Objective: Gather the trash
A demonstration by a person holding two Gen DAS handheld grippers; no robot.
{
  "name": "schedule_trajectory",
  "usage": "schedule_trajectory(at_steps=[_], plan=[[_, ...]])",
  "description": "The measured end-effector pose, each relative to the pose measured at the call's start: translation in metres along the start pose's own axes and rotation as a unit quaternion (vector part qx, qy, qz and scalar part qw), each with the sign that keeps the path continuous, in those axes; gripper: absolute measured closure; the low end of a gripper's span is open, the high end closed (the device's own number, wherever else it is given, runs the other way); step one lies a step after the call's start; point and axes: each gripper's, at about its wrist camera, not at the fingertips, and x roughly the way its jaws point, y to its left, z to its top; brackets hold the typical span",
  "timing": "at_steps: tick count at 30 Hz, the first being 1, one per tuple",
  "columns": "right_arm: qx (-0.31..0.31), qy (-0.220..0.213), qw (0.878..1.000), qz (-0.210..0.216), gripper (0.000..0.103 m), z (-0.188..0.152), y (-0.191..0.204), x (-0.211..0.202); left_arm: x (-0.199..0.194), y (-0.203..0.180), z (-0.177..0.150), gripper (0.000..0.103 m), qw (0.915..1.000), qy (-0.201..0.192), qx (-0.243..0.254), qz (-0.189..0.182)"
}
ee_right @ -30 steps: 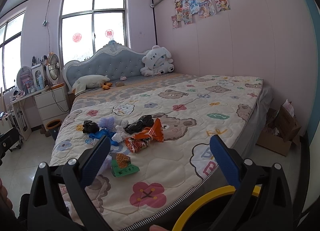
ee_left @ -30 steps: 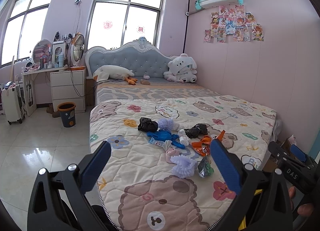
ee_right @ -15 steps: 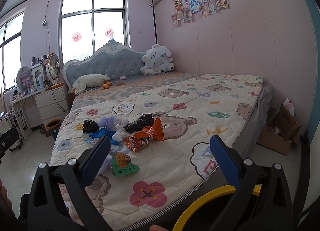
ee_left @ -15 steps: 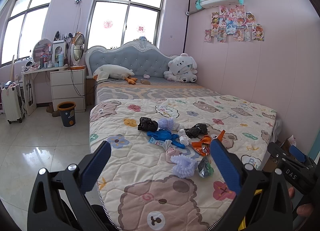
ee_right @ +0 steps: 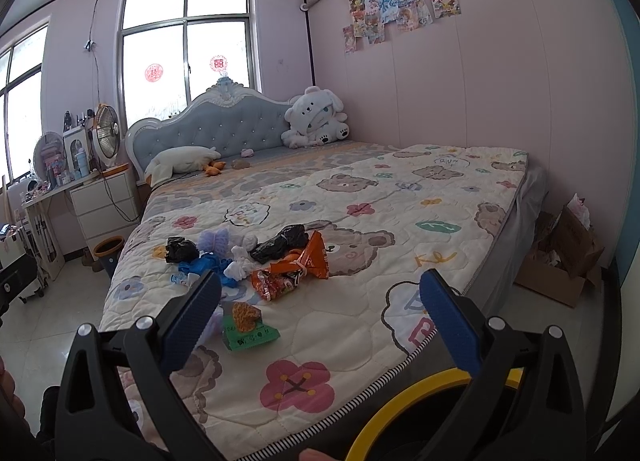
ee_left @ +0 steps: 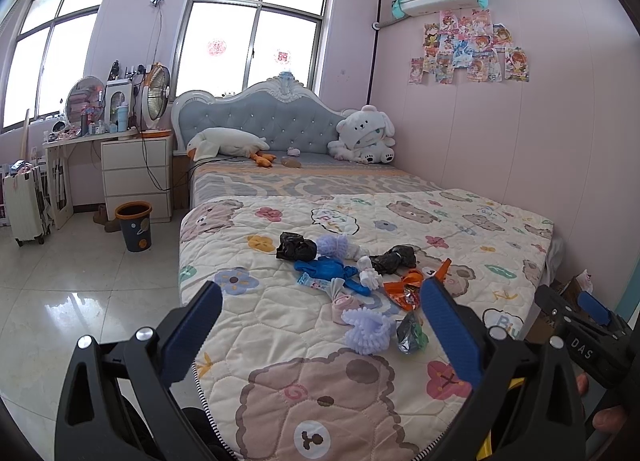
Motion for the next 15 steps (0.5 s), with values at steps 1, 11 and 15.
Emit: schedule_trajectory(at_steps=[1,11,15], plan=[[0.001,0.001,1.000,0.000,0.007,0.0006,-0.0006,-0.0010,0.0008,0.0005,-0.0012,0.007,1.0000,0.001,-0.001,0.000],[0.002,0.010,1.000,0.003,0.007,0.0025,-0.0017,0.0016,0.0031,0.0031,-0.0046,0.007,1.0000,0.004,-0.002,0.003],[0.003,0.018,1.000,0.005,0.007,0.0015,-0.0015,0.0052,0.0071,0.0027,-0.0047,0.007,1.0000,0.009,-0.002,0.004]])
